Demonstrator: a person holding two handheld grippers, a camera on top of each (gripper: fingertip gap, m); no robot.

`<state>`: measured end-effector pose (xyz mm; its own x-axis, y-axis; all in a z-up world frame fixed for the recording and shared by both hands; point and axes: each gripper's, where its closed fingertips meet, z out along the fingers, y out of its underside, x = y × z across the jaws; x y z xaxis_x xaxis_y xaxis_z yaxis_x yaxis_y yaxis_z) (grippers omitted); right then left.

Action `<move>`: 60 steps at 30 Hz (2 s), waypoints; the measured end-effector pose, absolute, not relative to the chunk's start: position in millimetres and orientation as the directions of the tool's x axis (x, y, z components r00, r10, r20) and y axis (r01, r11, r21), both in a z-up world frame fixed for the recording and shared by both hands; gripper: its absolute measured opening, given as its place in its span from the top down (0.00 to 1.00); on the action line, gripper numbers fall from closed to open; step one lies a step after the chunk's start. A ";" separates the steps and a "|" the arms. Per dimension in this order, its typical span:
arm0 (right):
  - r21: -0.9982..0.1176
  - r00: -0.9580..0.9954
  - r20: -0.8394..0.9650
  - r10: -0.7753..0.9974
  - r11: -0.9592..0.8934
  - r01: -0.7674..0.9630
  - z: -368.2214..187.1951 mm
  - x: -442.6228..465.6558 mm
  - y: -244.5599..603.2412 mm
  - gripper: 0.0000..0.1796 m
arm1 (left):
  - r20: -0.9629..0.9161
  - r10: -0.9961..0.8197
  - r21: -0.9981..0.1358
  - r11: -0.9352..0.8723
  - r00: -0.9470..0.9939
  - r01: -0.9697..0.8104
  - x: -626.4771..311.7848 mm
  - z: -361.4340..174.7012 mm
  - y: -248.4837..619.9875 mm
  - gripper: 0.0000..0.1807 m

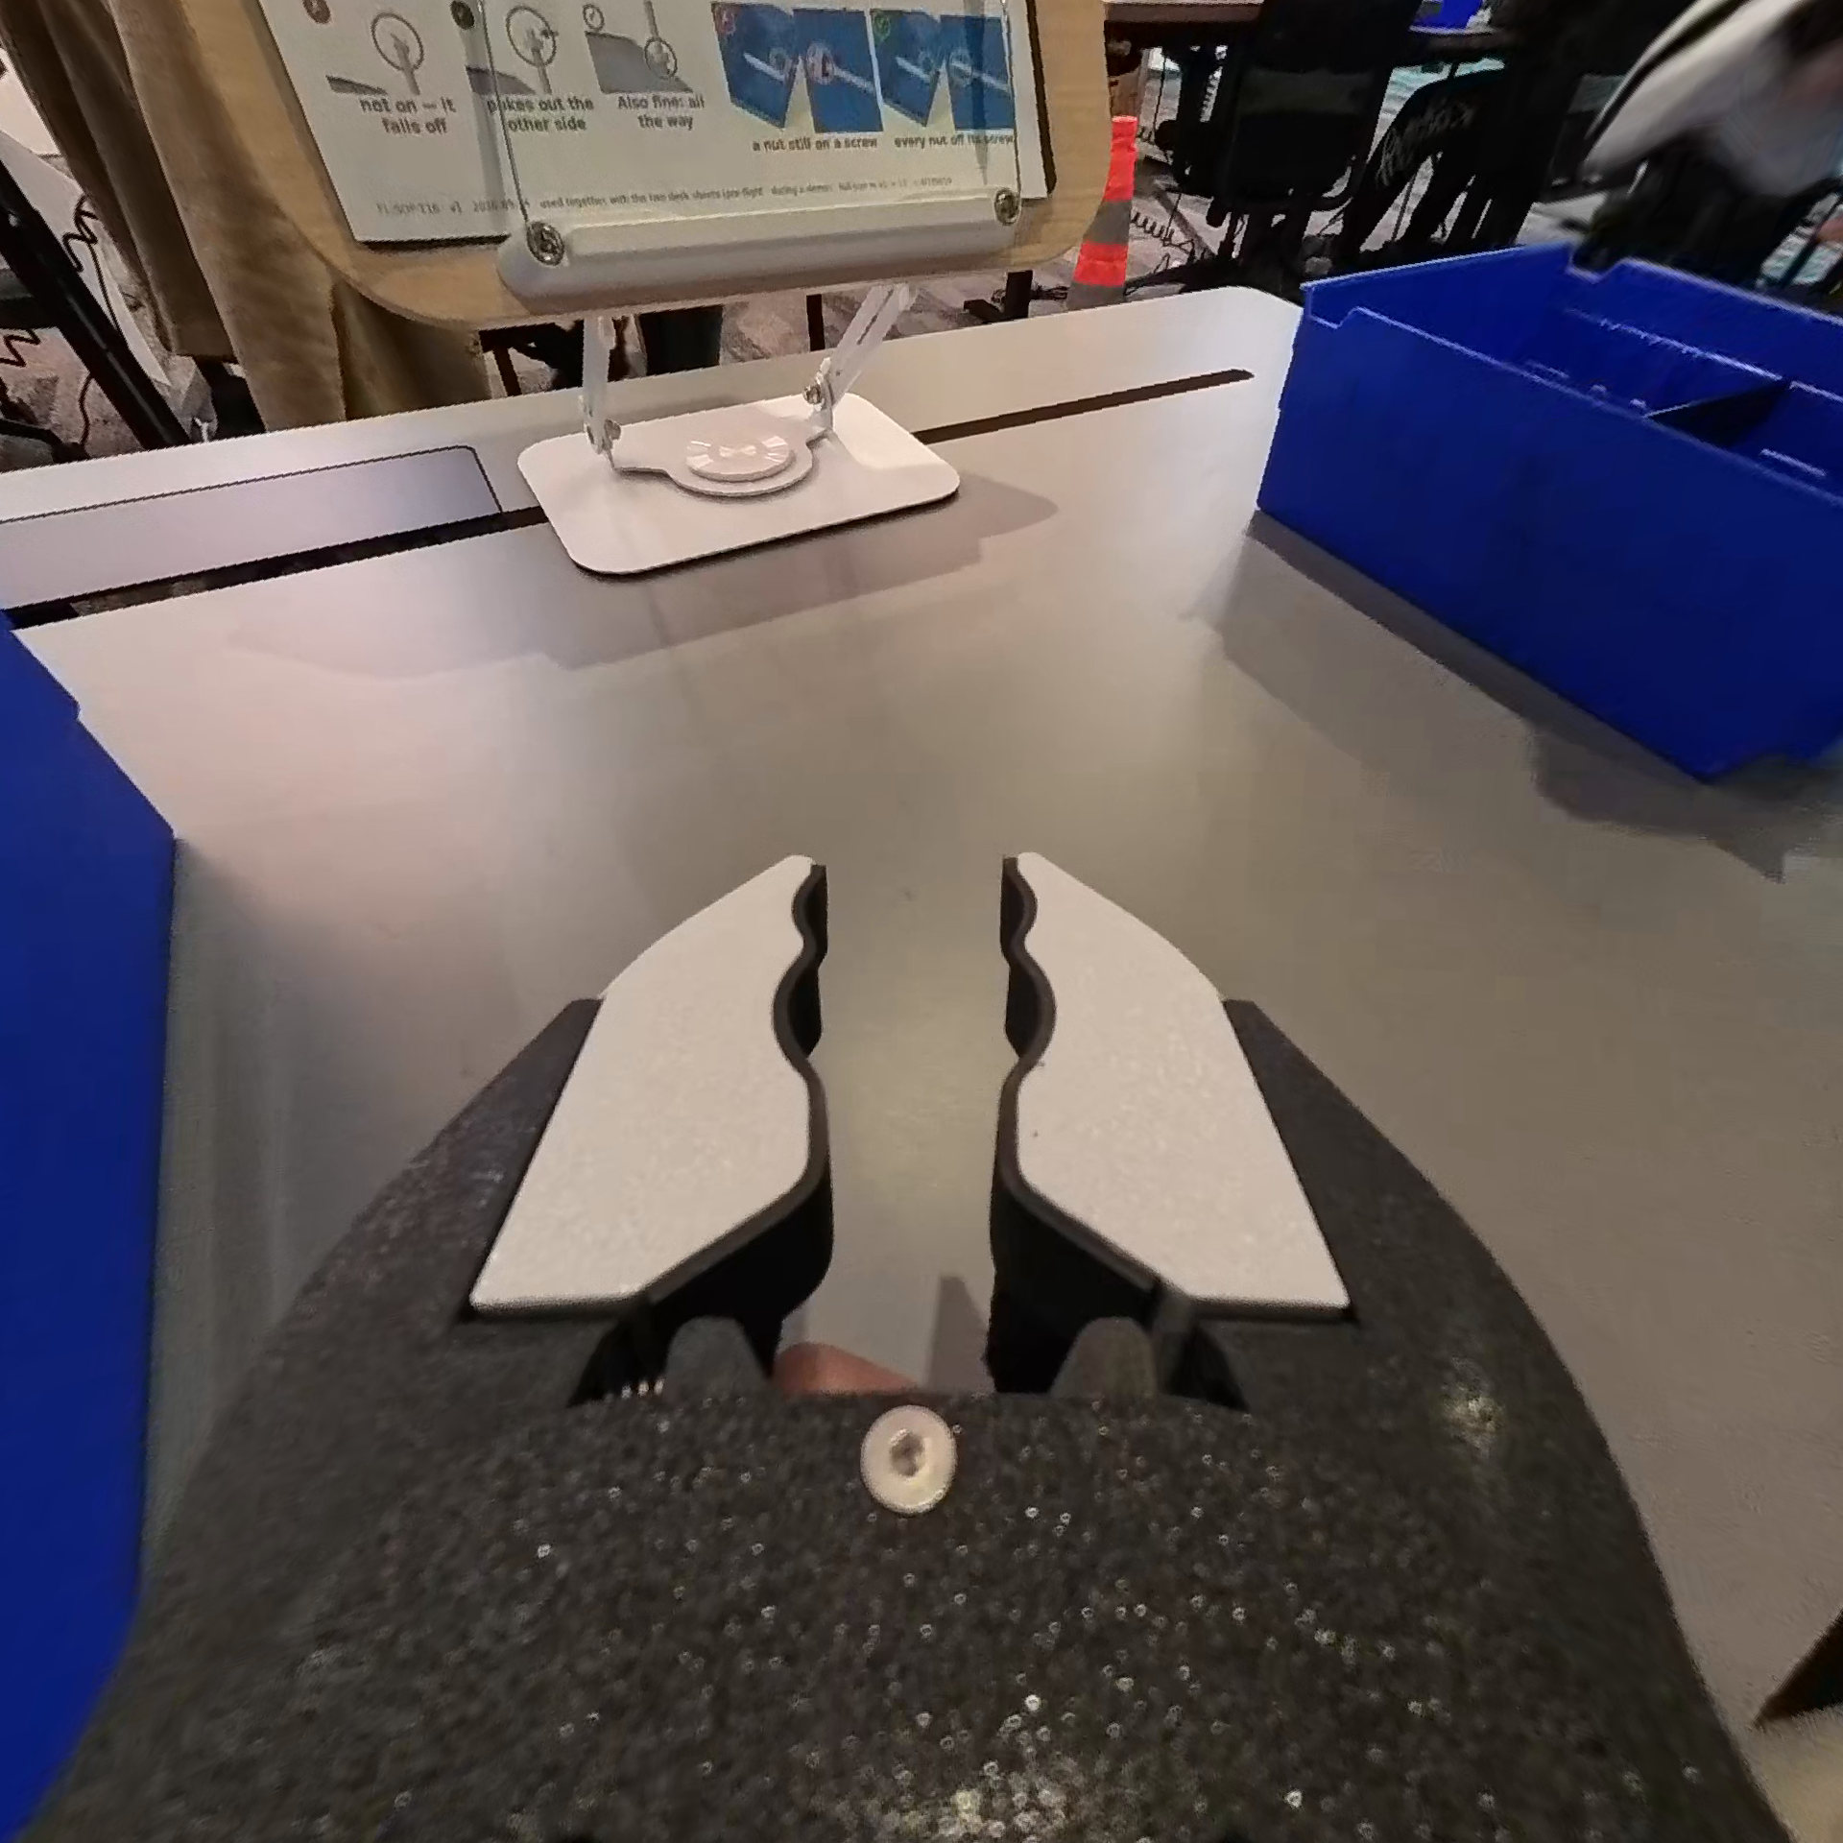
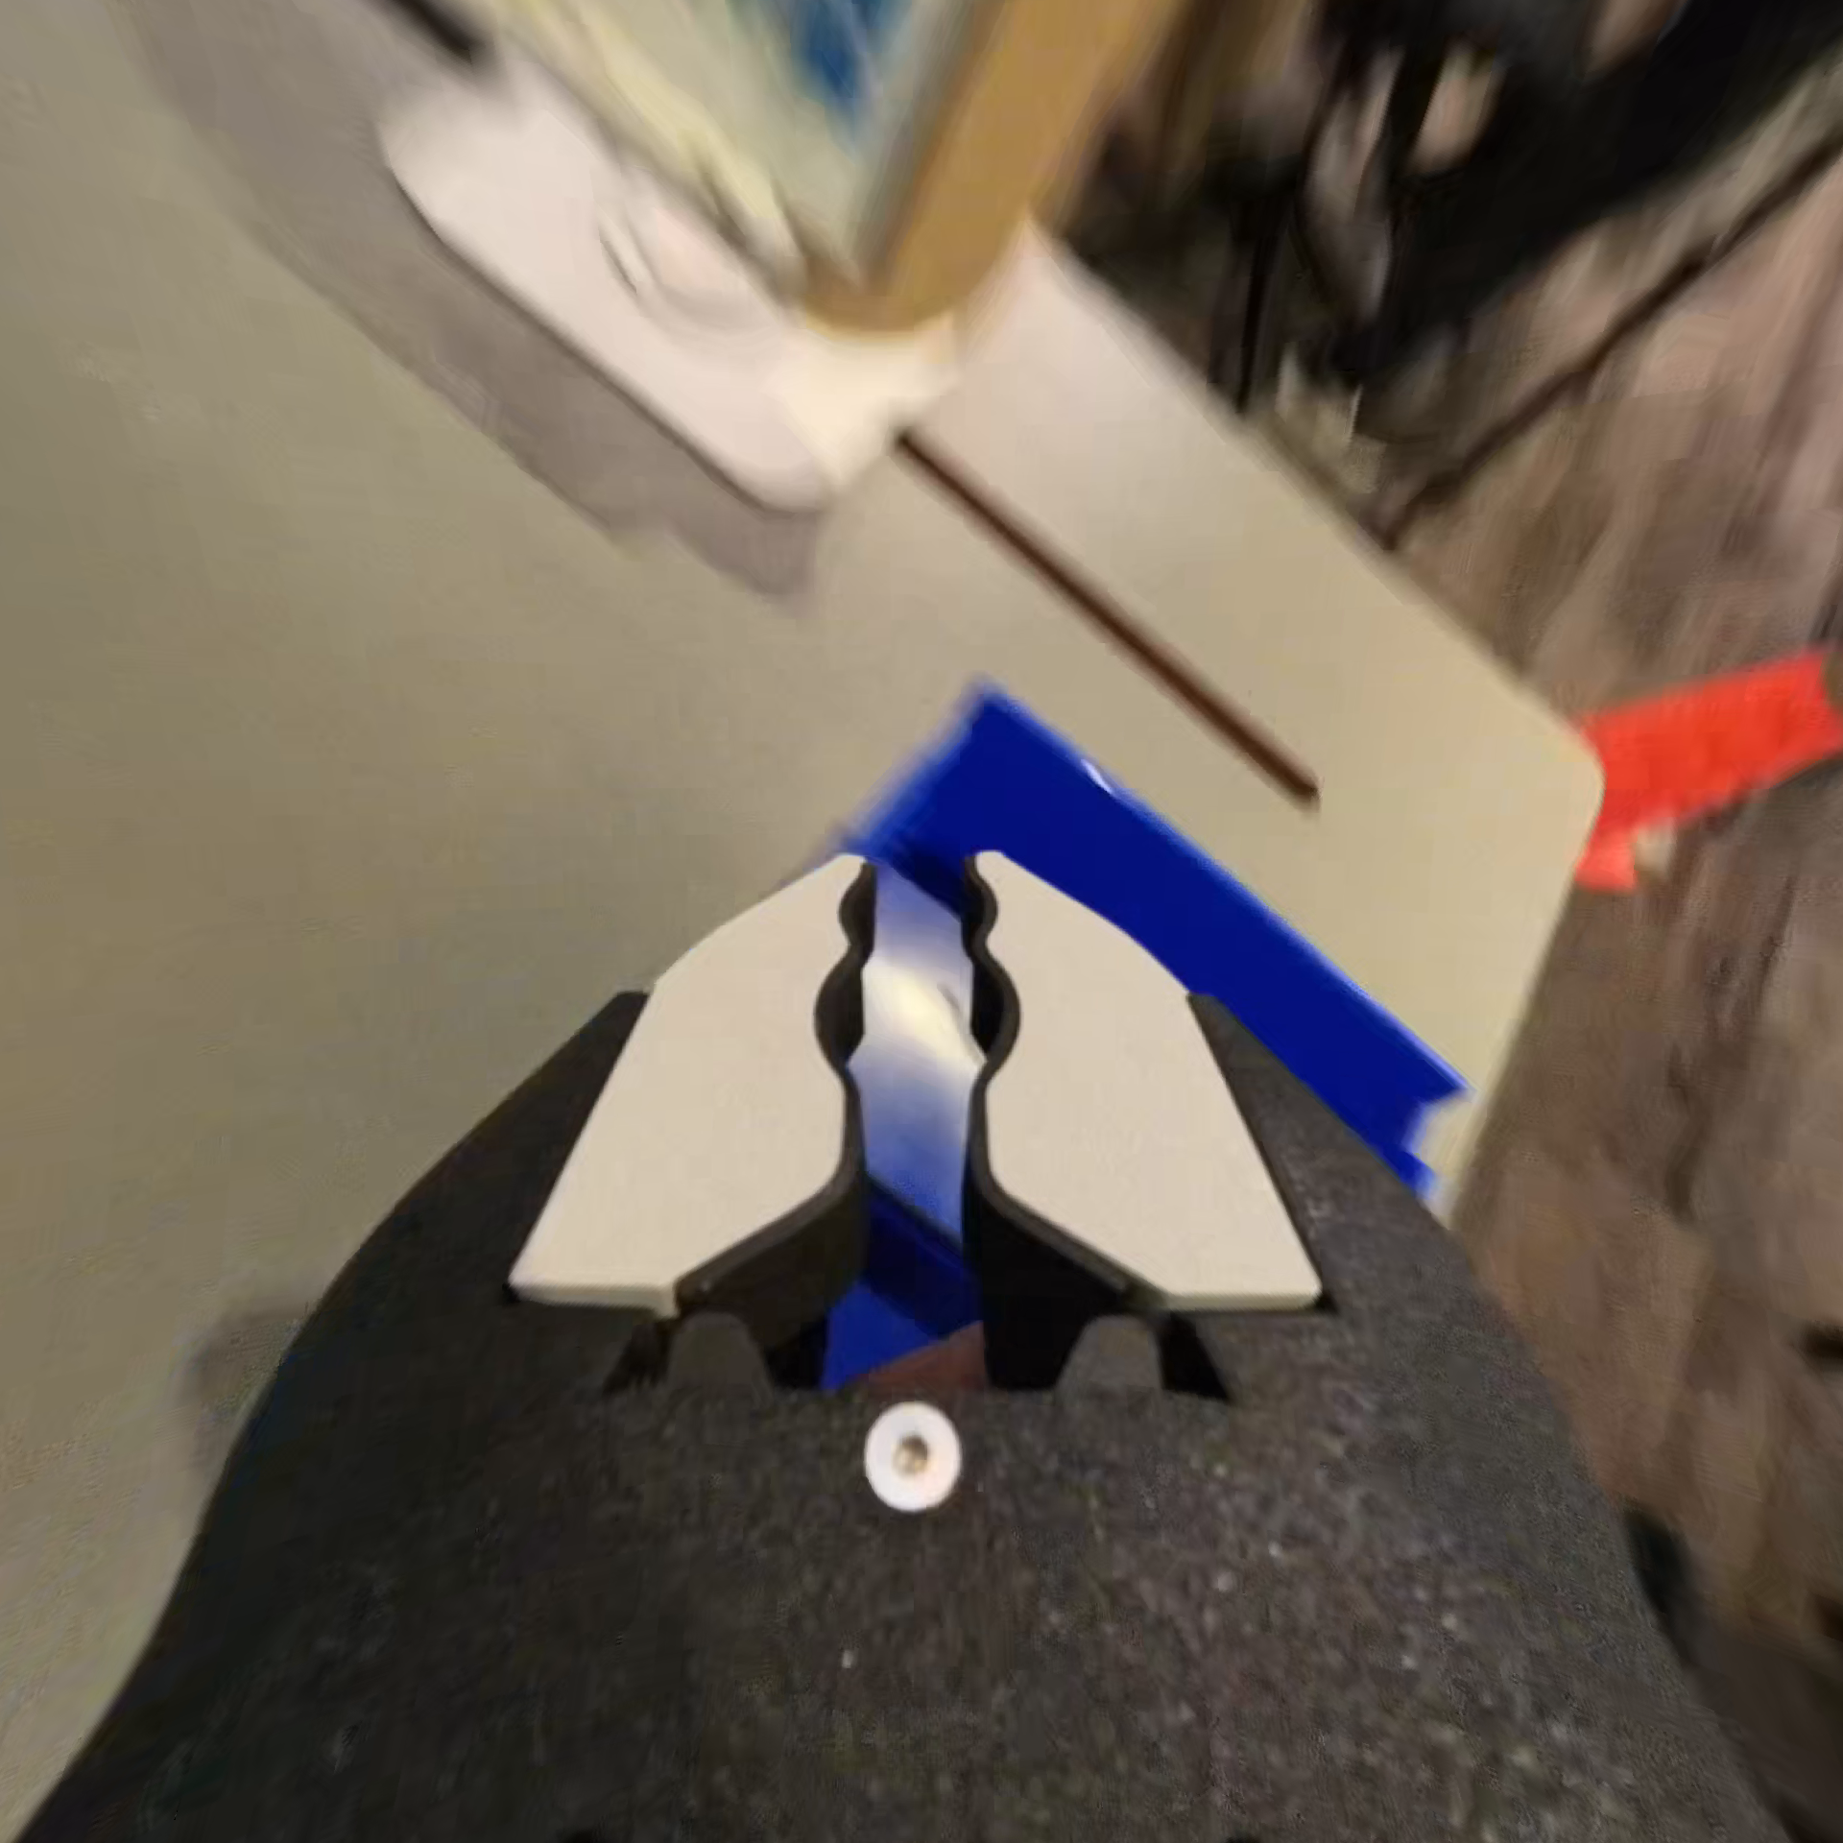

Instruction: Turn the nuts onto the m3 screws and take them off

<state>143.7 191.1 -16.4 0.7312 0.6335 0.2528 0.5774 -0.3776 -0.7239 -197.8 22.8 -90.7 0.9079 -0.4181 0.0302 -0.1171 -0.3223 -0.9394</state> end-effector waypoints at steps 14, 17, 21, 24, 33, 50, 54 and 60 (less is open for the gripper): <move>-0.986 0.610 -0.026 0.792 -0.122 0.116 -101.9 -52.8 -4.2 0.82 | 0.064 -0.622 -0.943 -0.293 0.780 -0.156 -185.5 -107.0 -34.6 0.81; -0.974 0.615 -0.059 0.786 -0.181 0.139 -112.4 -57.8 2.2 0.79 | 0.042 -0.660 -0.945 -0.270 0.750 -0.185 -189.8 -110.3 -46.1 0.80; -0.964 0.615 -0.077 0.785 -0.216 0.154 -117.3 -59.8 6.2 0.79 | 0.049 -0.762 -0.958 -0.218 0.646 -0.184 -201.0 -80.4 -69.4 0.81; -0.963 0.604 -0.098 0.791 -0.228 0.142 -117.2 -59.2 5.6 0.79 | -0.079 -0.827 -0.961 -0.085 0.557 -0.263 -248.8 -35.7 -81.9 0.81; -0.950 0.591 -0.118 0.798 -0.264 0.166 -122.6 -61.5 5.7 0.78 | -0.217 -0.879 -0.729 -0.144 0.425 -0.670 -426.7 -57.8 54.9 0.77; -0.932 0.603 -0.156 0.782 -0.318 0.172 -128.4 -59.7 9.1 0.81 | -0.096 -0.981 -0.526 -0.096 0.171 -0.845 -401.3 -169.6 151.3 0.65; -0.931 0.605 -0.148 0.782 -0.317 0.181 -129.4 -60.2 9.0 0.81 | -0.085 -0.985 -0.496 -0.090 0.151 -0.864 -399.7 -177.8 157.4 0.66; -0.930 0.605 -0.140 0.784 -0.314 0.191 -130.2 -60.9 8.6 0.82 | -0.087 -0.988 -0.491 -0.071 0.130 -0.868 -398.8 -185.5 161.6 0.66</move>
<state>-60.9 8.6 -130.2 0.6052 0.7836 -0.1403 0.1906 -0.3138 -0.9301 -398.8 161.6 -185.5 0.1298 -0.9877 -0.0868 -0.8683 -0.0709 -0.4909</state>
